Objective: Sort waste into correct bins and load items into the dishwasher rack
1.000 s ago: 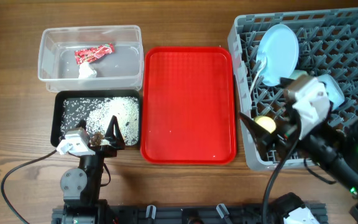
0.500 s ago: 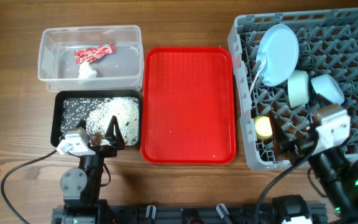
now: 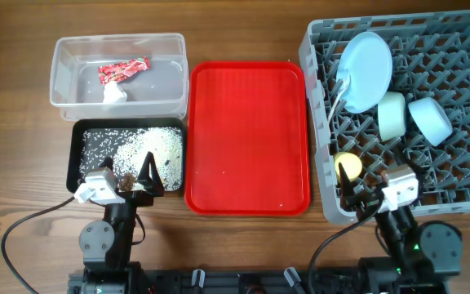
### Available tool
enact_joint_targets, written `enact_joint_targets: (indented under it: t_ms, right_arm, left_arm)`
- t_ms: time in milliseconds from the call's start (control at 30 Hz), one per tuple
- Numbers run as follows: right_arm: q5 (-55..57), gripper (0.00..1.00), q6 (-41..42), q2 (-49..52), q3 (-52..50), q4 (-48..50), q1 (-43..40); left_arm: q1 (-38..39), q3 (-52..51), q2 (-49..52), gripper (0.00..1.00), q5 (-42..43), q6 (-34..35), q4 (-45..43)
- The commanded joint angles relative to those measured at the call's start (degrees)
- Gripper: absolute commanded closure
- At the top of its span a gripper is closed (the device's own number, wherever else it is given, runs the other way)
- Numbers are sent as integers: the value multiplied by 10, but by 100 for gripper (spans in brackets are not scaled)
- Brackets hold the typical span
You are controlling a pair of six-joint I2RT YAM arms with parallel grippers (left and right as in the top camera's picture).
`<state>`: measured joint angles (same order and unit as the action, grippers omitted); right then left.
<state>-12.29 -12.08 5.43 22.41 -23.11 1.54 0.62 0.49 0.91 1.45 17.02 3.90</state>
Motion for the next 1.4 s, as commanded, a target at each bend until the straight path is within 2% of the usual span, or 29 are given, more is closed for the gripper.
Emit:
enact_joint_targets:
  t_ms: [0, 333, 667, 1367]
  right_arm:
    - [-31, 0, 3, -39, -59, 48, -3]
    - [-73, 0, 2, -52, -223, 289, -3]
    - [-71, 0, 0, -52, -221, 247, -3]
    - [-71, 0, 1, -48, -221, 247, -3]
  left_arm:
    - [-4, -2, -1, 0, 5, -1, 4]
    - [-4, -2, -1, 0, 5, -1, 4]
    - [-4, -2, -1, 0, 5, -1, 4]
    - [-4, -2, -1, 0, 5, -1, 4]
